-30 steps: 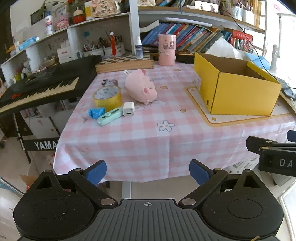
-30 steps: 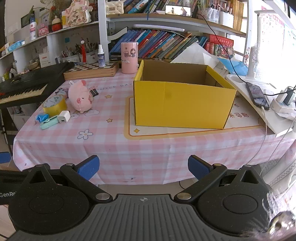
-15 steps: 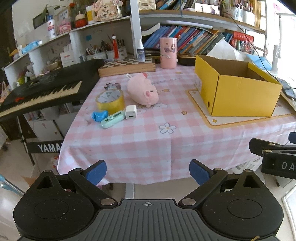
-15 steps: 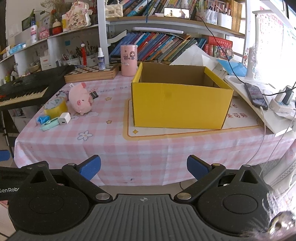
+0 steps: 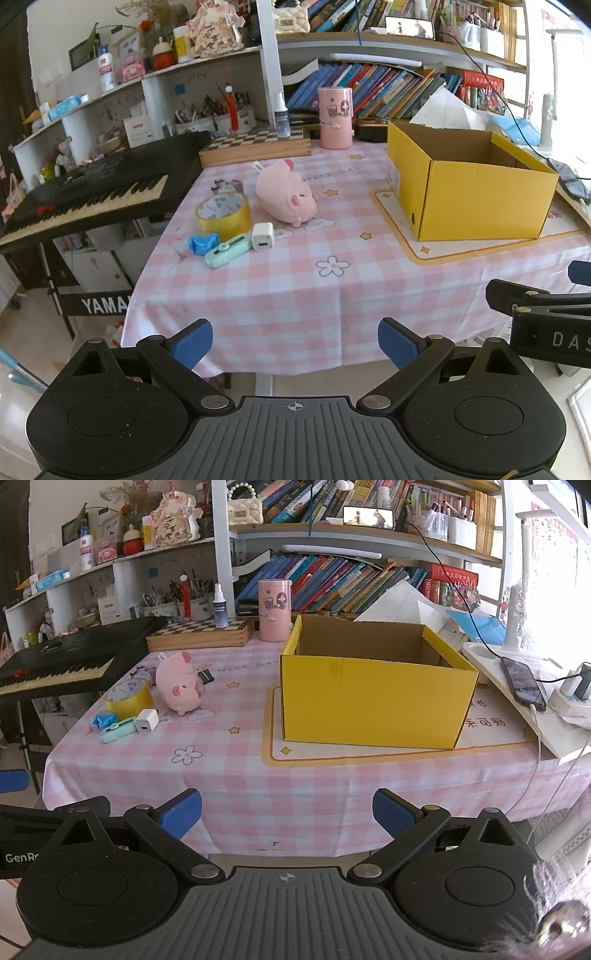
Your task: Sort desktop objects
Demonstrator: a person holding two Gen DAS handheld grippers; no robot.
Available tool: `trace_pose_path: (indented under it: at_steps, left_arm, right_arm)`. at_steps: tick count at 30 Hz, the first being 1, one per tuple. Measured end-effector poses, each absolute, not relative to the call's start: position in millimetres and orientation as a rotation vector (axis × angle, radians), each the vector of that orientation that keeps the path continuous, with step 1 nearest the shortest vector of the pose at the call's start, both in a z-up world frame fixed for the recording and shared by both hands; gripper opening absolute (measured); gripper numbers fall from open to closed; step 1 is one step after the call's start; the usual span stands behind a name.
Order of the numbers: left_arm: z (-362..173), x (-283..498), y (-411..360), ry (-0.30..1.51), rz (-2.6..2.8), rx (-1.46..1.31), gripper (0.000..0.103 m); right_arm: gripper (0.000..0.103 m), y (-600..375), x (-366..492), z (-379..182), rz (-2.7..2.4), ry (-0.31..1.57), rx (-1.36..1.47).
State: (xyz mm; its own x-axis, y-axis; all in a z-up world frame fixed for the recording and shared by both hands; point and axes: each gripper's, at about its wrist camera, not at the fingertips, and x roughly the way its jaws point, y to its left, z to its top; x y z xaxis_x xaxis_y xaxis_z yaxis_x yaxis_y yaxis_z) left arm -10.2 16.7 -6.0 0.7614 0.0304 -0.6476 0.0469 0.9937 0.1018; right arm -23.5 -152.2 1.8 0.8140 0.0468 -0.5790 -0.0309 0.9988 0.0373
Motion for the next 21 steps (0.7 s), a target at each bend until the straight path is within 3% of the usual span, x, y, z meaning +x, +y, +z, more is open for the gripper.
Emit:
trace_pose_path:
  at_steps: [21]
  left_arm:
    - [-6.2, -14.2, 28.3, 0.659, -0.005, 0.072, 0.097]
  right_arm:
    - [0.096, -147.4, -27.2, 4.7, 0.054, 0.603, 0.018]
